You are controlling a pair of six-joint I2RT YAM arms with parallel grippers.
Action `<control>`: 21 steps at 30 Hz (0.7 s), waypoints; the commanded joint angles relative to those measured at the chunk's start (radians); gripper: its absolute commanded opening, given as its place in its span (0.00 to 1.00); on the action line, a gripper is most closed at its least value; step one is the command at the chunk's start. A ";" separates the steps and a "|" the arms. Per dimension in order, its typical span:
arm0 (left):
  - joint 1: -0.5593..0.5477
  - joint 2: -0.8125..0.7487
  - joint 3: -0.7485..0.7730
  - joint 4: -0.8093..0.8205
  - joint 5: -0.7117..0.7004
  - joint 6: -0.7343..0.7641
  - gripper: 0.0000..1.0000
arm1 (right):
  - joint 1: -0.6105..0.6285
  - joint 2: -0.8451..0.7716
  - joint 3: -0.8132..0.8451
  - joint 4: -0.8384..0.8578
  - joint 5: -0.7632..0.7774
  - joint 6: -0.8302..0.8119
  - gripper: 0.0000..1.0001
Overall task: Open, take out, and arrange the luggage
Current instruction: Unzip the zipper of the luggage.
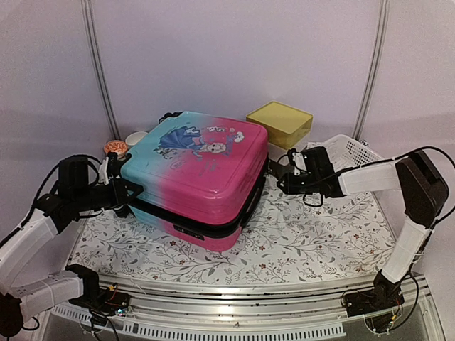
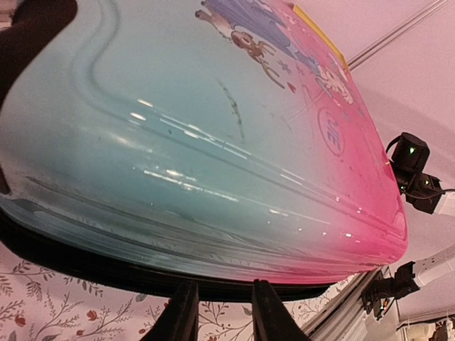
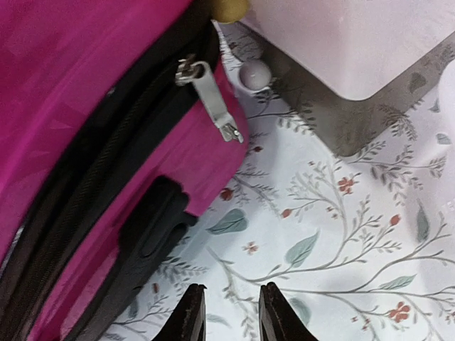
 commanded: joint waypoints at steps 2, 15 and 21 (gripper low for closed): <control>0.002 -0.052 0.020 0.004 -0.037 0.023 0.29 | 0.002 -0.082 -0.069 0.083 -0.223 0.095 0.29; 0.002 -0.086 0.006 -0.012 -0.040 0.023 0.30 | 0.003 -0.089 -0.221 0.335 -0.367 0.305 0.35; 0.002 -0.097 0.004 -0.025 -0.052 0.028 0.31 | 0.002 -0.077 -0.254 0.417 -0.376 0.365 0.40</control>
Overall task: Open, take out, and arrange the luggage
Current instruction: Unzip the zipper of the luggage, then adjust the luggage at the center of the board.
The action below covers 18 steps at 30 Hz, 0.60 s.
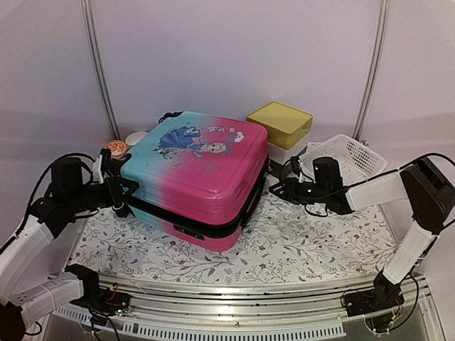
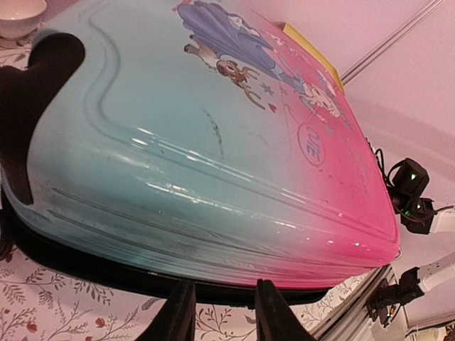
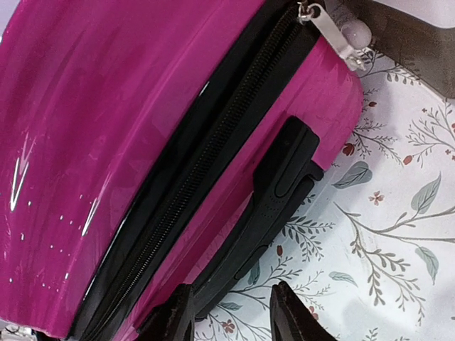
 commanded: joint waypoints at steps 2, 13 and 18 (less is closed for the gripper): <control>0.002 -0.019 0.001 -0.023 -0.019 0.016 0.32 | 0.001 0.024 -0.033 0.109 -0.026 0.074 0.41; 0.002 -0.013 -0.014 -0.017 -0.017 -0.002 0.43 | 0.002 0.119 -0.014 0.208 -0.052 0.148 0.40; 0.004 -0.012 -0.025 -0.009 -0.012 -0.017 0.44 | 0.002 0.165 0.005 0.270 -0.079 0.188 0.40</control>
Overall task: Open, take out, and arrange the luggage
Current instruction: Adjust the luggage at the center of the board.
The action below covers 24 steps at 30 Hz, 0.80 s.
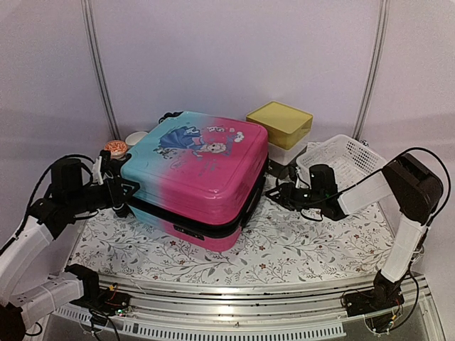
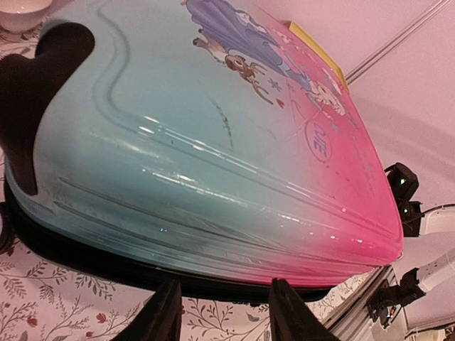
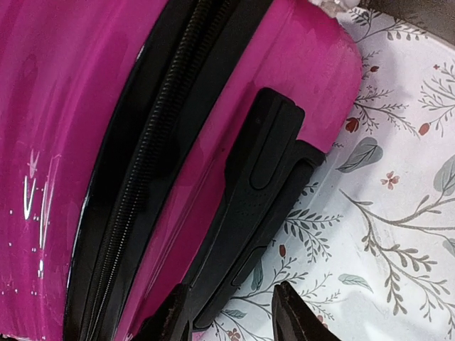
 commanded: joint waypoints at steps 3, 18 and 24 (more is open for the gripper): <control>0.003 -0.001 -0.023 0.011 0.002 -0.018 0.44 | 0.001 0.064 0.030 0.134 -0.052 0.074 0.44; 0.003 0.015 -0.046 0.035 0.016 -0.037 0.47 | 0.002 0.223 0.079 0.329 -0.136 0.224 0.46; 0.004 0.021 -0.063 0.056 0.016 -0.049 0.48 | 0.010 0.267 0.082 0.425 -0.171 0.287 0.40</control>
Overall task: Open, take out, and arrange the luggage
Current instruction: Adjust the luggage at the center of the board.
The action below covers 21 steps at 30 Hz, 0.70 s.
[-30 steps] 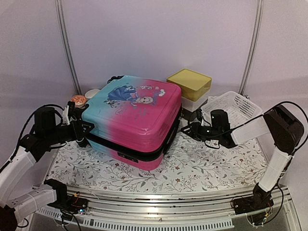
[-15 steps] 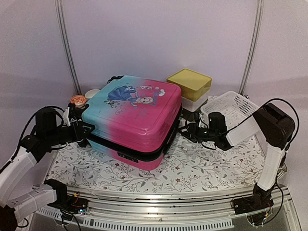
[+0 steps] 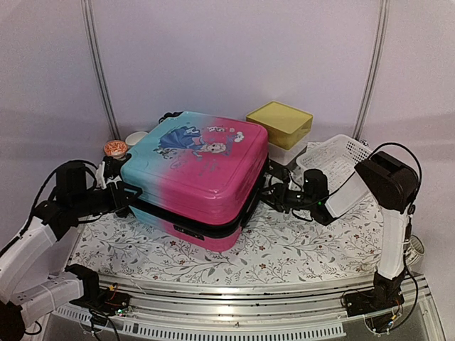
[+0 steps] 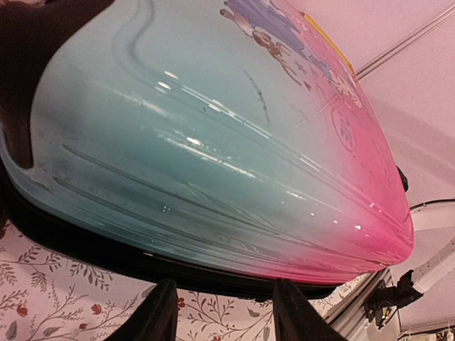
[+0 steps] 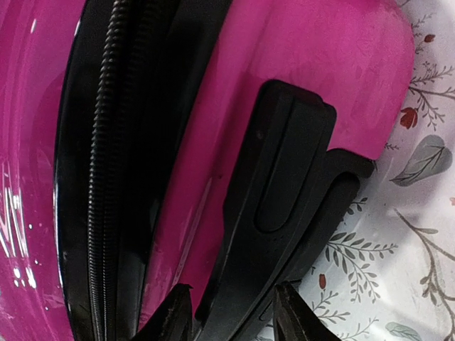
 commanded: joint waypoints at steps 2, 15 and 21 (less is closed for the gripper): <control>0.007 0.011 -0.024 0.044 0.012 -0.016 0.48 | 0.015 0.039 0.009 0.132 -0.043 0.074 0.37; 0.011 0.075 -0.059 0.144 0.036 -0.043 0.47 | 0.123 -0.007 -0.161 0.358 0.040 0.172 0.12; 0.020 0.178 -0.065 0.264 0.045 -0.065 0.47 | 0.312 -0.050 -0.228 0.385 0.188 0.185 0.12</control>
